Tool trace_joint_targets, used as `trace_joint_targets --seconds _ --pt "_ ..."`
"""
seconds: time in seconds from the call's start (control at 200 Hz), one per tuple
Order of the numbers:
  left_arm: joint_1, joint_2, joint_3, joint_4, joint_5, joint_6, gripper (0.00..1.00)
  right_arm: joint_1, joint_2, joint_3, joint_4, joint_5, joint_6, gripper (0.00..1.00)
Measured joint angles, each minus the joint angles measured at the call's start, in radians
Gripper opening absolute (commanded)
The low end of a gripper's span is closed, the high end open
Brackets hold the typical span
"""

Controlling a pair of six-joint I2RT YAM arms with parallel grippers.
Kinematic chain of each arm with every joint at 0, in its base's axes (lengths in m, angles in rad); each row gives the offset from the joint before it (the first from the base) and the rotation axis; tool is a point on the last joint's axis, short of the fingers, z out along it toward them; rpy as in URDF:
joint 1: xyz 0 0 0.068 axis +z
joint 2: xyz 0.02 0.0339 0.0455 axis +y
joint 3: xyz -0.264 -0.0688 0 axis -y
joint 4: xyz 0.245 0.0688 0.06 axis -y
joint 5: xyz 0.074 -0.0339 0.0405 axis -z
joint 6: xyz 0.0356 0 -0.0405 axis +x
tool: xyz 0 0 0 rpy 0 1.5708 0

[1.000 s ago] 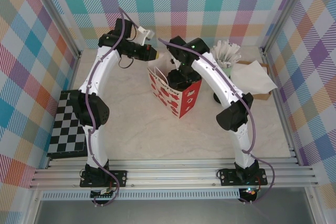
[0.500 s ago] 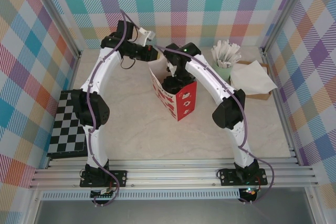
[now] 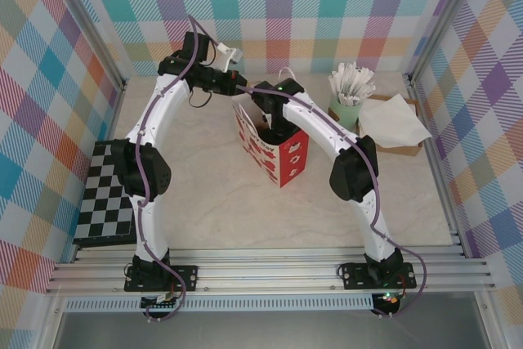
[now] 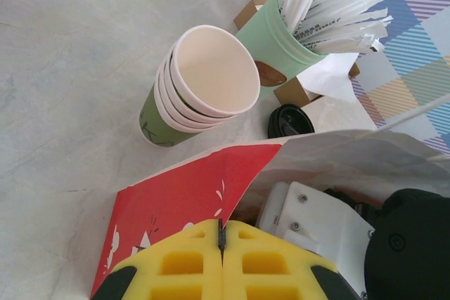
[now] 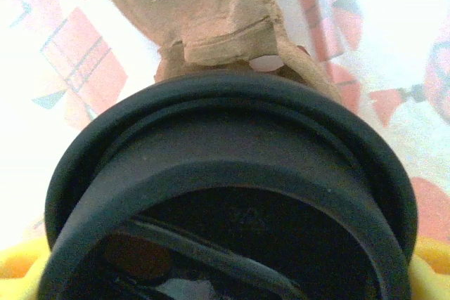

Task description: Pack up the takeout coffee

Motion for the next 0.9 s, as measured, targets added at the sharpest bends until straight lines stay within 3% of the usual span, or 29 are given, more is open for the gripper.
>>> trace_joint_targets --seconds 0.145,0.485,0.9 --pt "0.000 0.000 0.005 -0.001 -0.003 0.000 0.00 0.004 -0.032 -0.034 0.046 0.047 -0.035 0.57" --pt "0.000 0.000 0.053 -0.035 -0.004 0.000 0.00 0.003 -0.118 -0.062 0.112 -0.122 -0.153 0.58" --pt "0.000 0.000 0.053 -0.053 -0.007 0.001 0.00 0.004 -0.125 -0.024 0.044 -0.053 -0.147 0.57"
